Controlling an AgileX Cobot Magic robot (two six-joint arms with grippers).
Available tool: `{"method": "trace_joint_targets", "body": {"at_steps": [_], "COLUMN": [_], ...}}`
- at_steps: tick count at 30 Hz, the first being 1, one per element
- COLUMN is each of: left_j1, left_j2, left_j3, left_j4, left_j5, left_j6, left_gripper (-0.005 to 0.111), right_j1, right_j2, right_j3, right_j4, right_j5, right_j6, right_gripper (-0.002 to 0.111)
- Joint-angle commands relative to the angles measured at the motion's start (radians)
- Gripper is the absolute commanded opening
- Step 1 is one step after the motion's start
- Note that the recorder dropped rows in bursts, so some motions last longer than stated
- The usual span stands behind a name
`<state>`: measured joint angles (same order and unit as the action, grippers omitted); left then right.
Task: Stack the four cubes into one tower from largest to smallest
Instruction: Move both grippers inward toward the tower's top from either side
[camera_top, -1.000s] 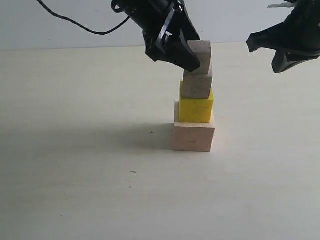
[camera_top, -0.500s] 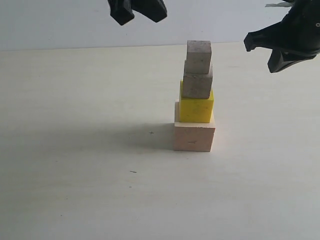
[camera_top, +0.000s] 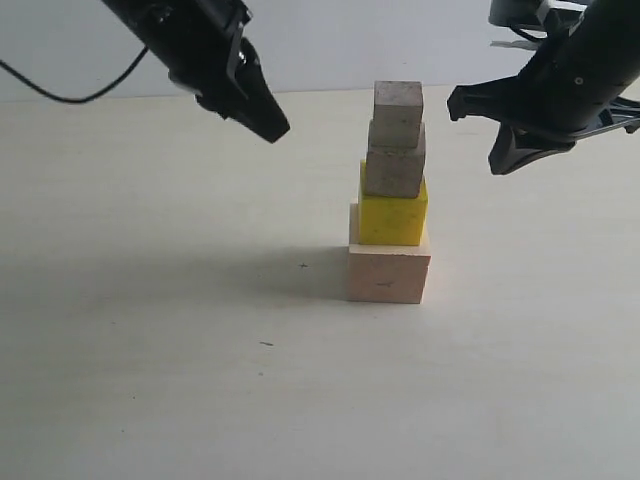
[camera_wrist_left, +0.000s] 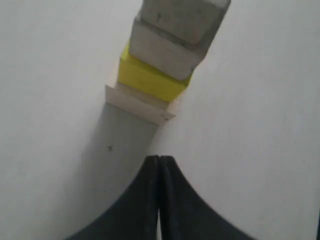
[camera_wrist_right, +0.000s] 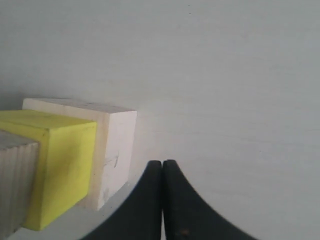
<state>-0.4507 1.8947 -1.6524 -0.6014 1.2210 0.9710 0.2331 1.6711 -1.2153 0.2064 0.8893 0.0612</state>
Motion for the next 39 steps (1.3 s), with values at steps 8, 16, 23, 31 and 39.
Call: {"method": "trace_joint_targets", "body": {"at_steps": [8,16,23,31,39], "left_j1": [0.009,0.009,0.011,0.011,0.011], "left_j2": [-0.005,-0.005,-0.005,0.003,0.012], "left_j3": [0.227,0.231,0.231,0.231,0.231], "left_j4": [-0.287,-0.324,-0.408,-0.414,-0.500], "left_j5": [-0.214,-0.204,-0.234,-0.211,-0.204], "left_j6": [0.117,0.175,0.177,0.205,0.260], "left_gripper": [0.000,0.000,0.000,0.000,0.000], "right_j1": [-0.003,-0.122,-0.251,-0.251,-0.251], "right_j2": [-0.029,-0.079,-0.066,0.106,0.133], "right_j3": [0.002,0.002,0.060,0.062,0.062], "right_j4": [0.065,0.124,0.629,0.871,0.892], "right_j5": [-0.024,-0.019,0.065,0.191,0.201], "right_j6": [-0.014,-0.029,-0.441,-0.604,-0.616], "right_gripper": [0.000,0.000,0.000,0.000,0.000]}}
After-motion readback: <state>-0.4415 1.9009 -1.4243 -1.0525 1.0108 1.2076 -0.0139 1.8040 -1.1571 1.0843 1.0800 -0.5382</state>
